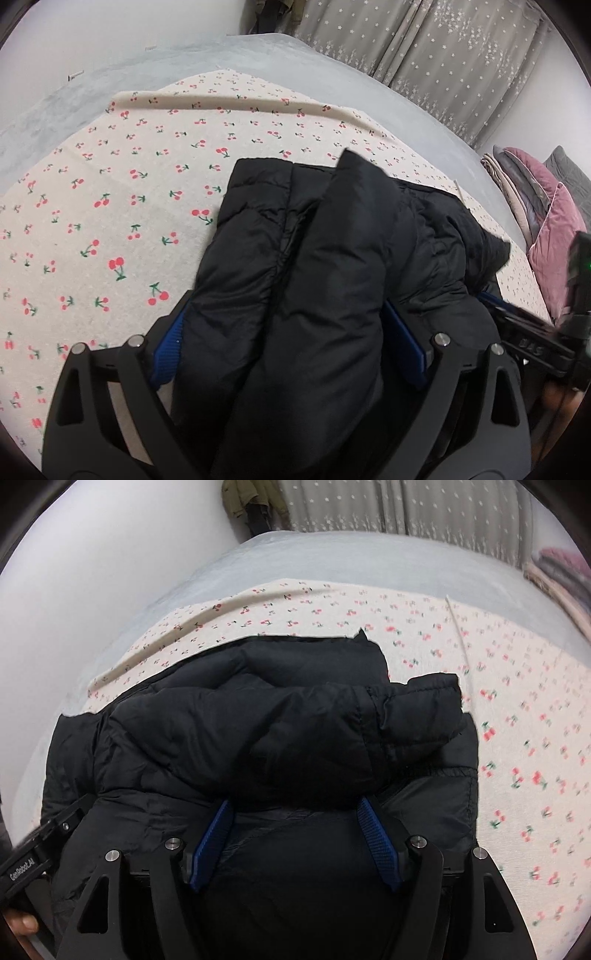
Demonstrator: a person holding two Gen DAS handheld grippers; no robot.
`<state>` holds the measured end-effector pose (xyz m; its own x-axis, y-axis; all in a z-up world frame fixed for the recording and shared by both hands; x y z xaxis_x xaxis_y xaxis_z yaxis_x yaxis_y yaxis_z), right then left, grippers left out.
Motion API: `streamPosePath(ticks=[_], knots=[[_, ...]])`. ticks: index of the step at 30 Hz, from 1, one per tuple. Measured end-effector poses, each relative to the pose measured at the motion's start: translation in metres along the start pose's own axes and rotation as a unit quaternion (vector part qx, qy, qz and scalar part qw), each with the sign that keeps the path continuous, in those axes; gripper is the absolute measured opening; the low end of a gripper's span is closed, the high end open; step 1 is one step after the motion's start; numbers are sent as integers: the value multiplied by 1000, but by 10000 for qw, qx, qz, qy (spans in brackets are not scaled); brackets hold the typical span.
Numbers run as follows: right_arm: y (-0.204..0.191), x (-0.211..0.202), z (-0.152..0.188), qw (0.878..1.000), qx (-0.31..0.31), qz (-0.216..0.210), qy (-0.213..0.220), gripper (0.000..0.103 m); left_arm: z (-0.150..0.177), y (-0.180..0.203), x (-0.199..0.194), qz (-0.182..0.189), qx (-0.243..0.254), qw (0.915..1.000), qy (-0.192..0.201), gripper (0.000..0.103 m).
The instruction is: Fold large clothes
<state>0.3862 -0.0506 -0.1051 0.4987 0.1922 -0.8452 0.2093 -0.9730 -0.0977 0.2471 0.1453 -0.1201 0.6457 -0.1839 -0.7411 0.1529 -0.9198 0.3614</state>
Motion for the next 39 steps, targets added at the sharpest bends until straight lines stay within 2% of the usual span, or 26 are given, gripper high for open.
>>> streamPosePath(ticks=[1,4,6,10,12,14,16,19,20,24,29,35,39], knots=[[1,-13,2,10000,-29,-4,41,71,-1,0,-7,-28,-4,10000,-27,94],[10,-64,17,9976,12,-545,420,78,-3,-1,-31,24,-52,10000,35,94],[24,-92,37,9946,119,-889,520,82,1,-3,-58,165,-89,9997,164,94],[67,-116,93,9889,569,-1352,249,84,18,-10,-93,188,52,9995,264,94],[90,-118,118,9816,985,-1635,105,84,29,-16,-93,206,-99,9997,43,94],[113,-113,140,9681,1511,-1998,15,84,41,-20,-88,414,-293,9984,-255,94],[127,-105,148,9588,1923,-2085,-121,84,57,-27,-81,586,-556,9952,-553,94],[128,-104,148,9415,2267,-2489,-145,84,70,-36,-77,617,-757,9927,-705,94],[125,-104,147,9395,2259,-2570,-144,84,73,-38,-75,672,-776,9917,-771,94],[106,-97,156,9448,1999,-2576,-317,84,81,-43,-67,914,-876,9875,-939,94],[90,-82,163,9379,2085,-2717,-556,84,88,-40,-57,1255,-1081,9791,-1180,94],[82,-70,164,9332,2190,-2792,-567,84,88,-36,-52,1396,-1095,9763,-1239,94],[80,-64,160,9291,2293,-2859,-506,85,88,-35,-51,1348,-1012,9783,-1200,94]])
Point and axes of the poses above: each gripper's, at about its wrist camera, not at the fingertips, and x roughly the way its jaws point, y to its right, z to its underside, the point moved 5 cm from there along x, roughly the way its jaws point, and after that the axes turned 4 degrees about z, right-handed, at the moved point
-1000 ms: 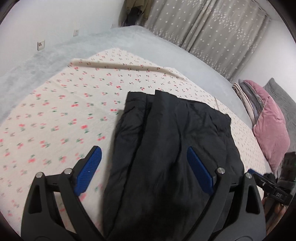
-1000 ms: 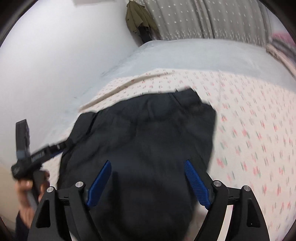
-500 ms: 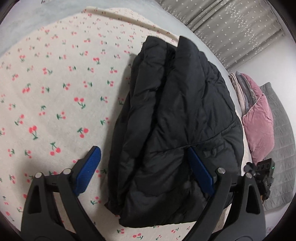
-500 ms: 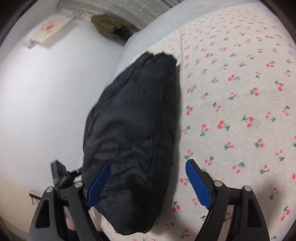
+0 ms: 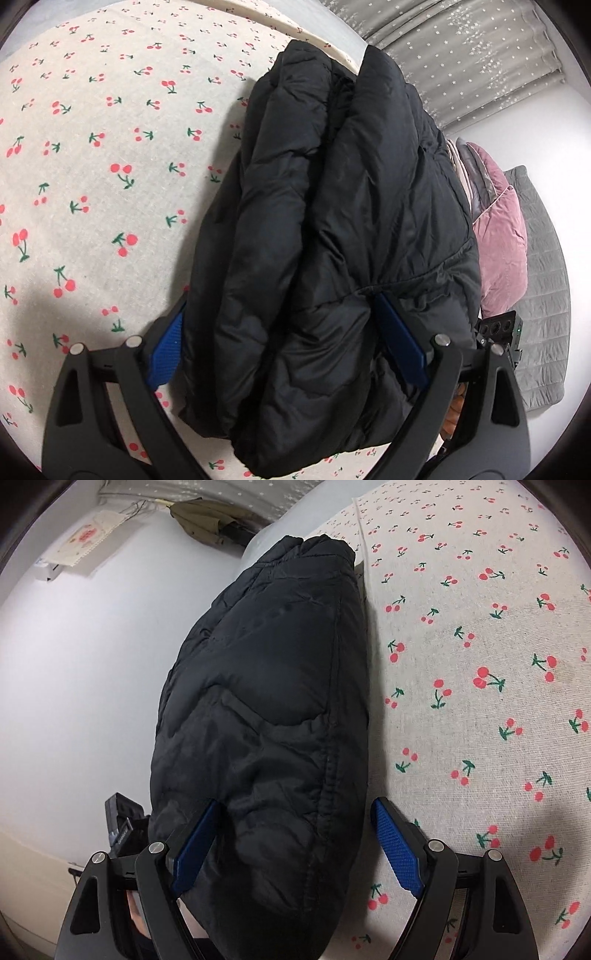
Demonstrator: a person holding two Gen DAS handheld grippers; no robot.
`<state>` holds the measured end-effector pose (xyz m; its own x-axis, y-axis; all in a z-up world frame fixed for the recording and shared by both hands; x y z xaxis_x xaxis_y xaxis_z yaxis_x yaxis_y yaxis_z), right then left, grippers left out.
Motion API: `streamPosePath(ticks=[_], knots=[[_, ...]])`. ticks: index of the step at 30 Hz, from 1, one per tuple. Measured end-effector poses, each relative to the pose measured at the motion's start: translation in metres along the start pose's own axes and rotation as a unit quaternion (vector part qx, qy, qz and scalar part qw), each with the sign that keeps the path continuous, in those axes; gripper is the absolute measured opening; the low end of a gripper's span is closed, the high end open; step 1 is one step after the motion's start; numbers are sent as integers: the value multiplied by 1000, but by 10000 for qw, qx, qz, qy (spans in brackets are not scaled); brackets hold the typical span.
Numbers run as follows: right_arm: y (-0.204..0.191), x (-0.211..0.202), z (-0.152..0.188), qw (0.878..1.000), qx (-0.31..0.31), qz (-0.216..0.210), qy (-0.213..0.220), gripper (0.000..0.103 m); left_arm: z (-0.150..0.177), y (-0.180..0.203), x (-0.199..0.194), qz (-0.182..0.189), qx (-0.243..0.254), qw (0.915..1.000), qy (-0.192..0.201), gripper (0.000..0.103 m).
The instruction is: Fold large clothes
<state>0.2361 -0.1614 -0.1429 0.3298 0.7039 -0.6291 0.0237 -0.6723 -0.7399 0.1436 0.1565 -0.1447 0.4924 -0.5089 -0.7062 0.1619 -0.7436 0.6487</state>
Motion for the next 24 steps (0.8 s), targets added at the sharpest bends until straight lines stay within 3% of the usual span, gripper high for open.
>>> streamPosePath(ticks=[2,9,20,23,24], knots=[[0,2,0,10000,47,-77,26,85,1,2,0,-15,65,10000,32,91],[-1,5,1,9993,128,-322,119,85,2,16,0,4,342,9994,112,65],[-12,16,10,9992,-287,-82,249,86,-3,38,5,-209,657,9966,442,33],[-17,17,13,9980,-533,84,319,81,-4,44,6,-322,735,9954,518,28],[-20,17,13,9970,-661,169,378,74,-6,45,5,-330,713,9955,529,26]])
Point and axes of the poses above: each gripper's, at about its wrist camera, not at the fingertips, and x roughly the way its jaws point, y to its right, z to its underside, the point moved 5 cm from there along x, roughly the way its jaws point, and after that the axes turned 4 degrees about z, right-handed, at the moved point
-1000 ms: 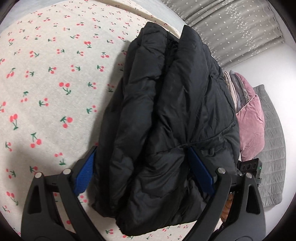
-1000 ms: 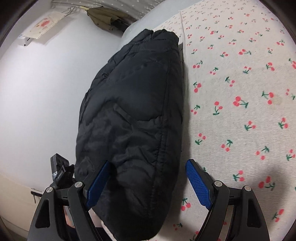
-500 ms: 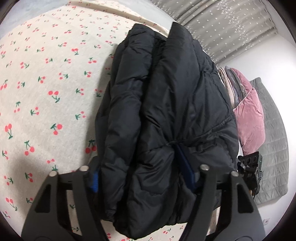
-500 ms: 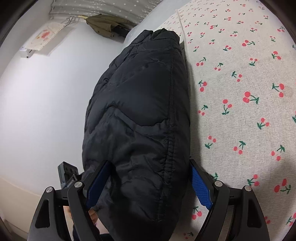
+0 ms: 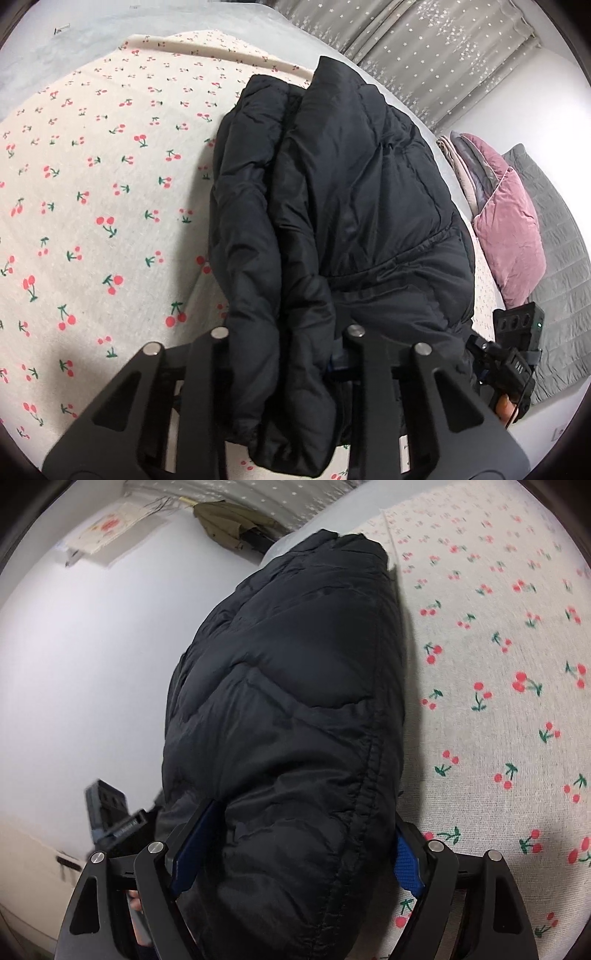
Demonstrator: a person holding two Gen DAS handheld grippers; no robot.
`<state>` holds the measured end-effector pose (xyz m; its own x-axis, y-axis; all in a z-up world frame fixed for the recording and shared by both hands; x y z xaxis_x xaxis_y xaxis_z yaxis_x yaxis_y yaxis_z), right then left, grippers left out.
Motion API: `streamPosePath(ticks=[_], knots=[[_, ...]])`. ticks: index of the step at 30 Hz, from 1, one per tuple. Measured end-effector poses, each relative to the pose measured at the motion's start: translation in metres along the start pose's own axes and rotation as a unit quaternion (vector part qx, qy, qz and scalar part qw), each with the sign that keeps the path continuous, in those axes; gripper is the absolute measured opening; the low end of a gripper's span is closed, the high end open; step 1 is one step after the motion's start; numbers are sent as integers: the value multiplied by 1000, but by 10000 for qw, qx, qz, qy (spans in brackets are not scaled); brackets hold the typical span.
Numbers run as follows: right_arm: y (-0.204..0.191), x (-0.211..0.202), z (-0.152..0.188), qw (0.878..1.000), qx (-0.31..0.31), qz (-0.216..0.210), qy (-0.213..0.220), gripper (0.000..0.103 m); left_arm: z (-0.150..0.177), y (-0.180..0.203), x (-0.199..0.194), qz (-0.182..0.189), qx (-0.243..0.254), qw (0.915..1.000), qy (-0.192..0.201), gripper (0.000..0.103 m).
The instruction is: Fold large clothes
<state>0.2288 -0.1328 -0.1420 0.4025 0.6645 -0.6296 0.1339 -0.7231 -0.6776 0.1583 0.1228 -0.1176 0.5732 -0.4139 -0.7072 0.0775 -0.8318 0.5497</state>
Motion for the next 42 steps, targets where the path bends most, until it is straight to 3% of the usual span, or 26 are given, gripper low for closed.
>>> streamPosePath(ticks=[4,10,15,19,22,31,34,36,39,42], knots=[[-9,-1,-1,9991,-337,237,108,54,-5,1,-3,-57,-27,9999,99,22],[-34,-2,1,9895,-1122,840,366,36,-8,18,-9,-419,469,9976,295,19],[-58,0,10,9625,-2128,1548,663,31,-9,29,-11,-684,912,9925,448,18],[-64,3,14,9511,-2405,1765,796,28,-12,34,-17,-787,1071,9895,572,17],[-78,-5,17,9314,-2821,2033,1074,26,-16,44,-23,-827,1269,9855,766,17],[-95,4,21,9011,-3183,2632,1321,22,-46,74,-24,-746,1646,9787,974,14],[-124,7,14,8809,-3448,2876,1497,19,-75,73,-38,-739,1766,9745,1172,14],[-161,11,5,8609,-3737,2968,1763,19,-96,64,-58,-758,1788,9715,1359,14],[-217,20,-9,8499,-3939,2806,2092,18,-136,39,-104,-675,1682,9692,1668,14],[-285,41,-19,8505,-4011,2359,2453,18,-179,9,-161,-870,1792,9579,2070,14]])
Point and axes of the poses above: each gripper's, at about its wrist camera, not at the fingertips, and x roughly the way its jaws point, y to its right, z to its underside, the point moved 5 cm from there along x, roughly the way its jaws point, and after that the axes turned 4 degrees about z, right-handed, at the moved point
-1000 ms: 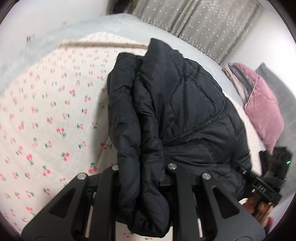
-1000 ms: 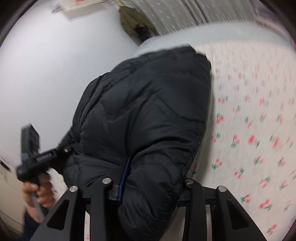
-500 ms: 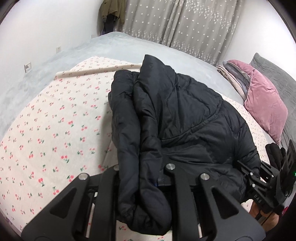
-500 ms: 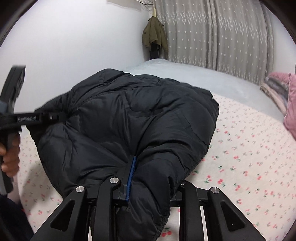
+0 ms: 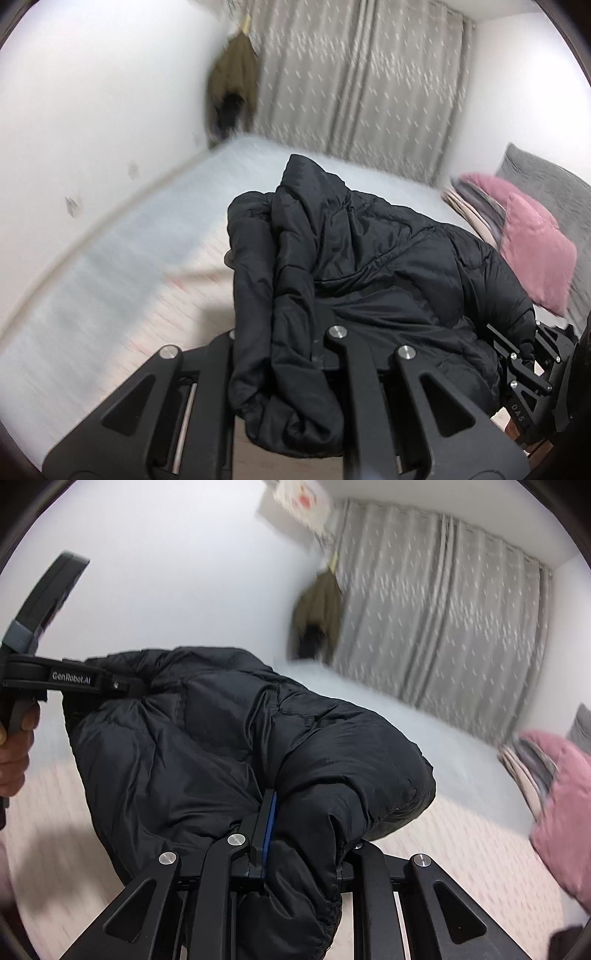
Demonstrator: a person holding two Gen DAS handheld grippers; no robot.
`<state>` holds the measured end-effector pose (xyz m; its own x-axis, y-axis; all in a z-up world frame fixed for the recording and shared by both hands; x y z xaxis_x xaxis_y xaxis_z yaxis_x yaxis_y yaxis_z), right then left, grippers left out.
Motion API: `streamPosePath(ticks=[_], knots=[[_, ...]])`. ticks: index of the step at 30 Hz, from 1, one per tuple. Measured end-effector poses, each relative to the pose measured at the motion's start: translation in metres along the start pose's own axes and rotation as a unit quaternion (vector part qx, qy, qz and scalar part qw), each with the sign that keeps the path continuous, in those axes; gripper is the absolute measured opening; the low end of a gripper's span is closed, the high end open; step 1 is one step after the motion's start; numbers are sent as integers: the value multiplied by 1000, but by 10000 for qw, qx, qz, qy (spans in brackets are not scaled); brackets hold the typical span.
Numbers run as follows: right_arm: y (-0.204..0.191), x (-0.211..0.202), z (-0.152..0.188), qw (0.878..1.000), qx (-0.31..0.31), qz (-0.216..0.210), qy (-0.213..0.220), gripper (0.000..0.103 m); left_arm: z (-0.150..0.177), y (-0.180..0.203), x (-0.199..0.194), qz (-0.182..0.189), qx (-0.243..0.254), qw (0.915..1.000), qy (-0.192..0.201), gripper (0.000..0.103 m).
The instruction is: Fold large clothes
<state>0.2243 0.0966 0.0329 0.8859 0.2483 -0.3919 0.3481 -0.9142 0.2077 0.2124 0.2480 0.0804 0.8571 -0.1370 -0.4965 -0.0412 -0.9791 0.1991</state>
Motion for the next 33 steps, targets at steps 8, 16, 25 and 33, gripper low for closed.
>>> streamPosePath(ticks=[8,16,25,33], knots=[[-193,66,-52,9862,943,-1349,162,18,-21,-191,-34,-1478,73,9889,109,18],[-347,132,44,9383,1292,-2748,-1655,34,121,-346,1,-1875,-1192,9707,-915,36],[-302,146,36,9112,1668,-3045,-2219,64,92,-342,-40,-1998,-1449,9673,-586,53],[-251,92,46,9218,1416,-3036,-1950,70,118,-289,-115,-2845,-1656,9428,-523,56]])
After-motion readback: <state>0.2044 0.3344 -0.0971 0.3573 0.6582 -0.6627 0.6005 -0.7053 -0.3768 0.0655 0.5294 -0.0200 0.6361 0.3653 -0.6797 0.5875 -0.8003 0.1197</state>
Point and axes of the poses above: each gripper's, at about its wrist camera, not at the fingertips, and x roughly the way its jaws point, y to its right, z to its underside, the point moved 5 cm from there along x, roughly the way its jaws point, and after that the axes turned 4 degrees about z, right-handed, at the moved point
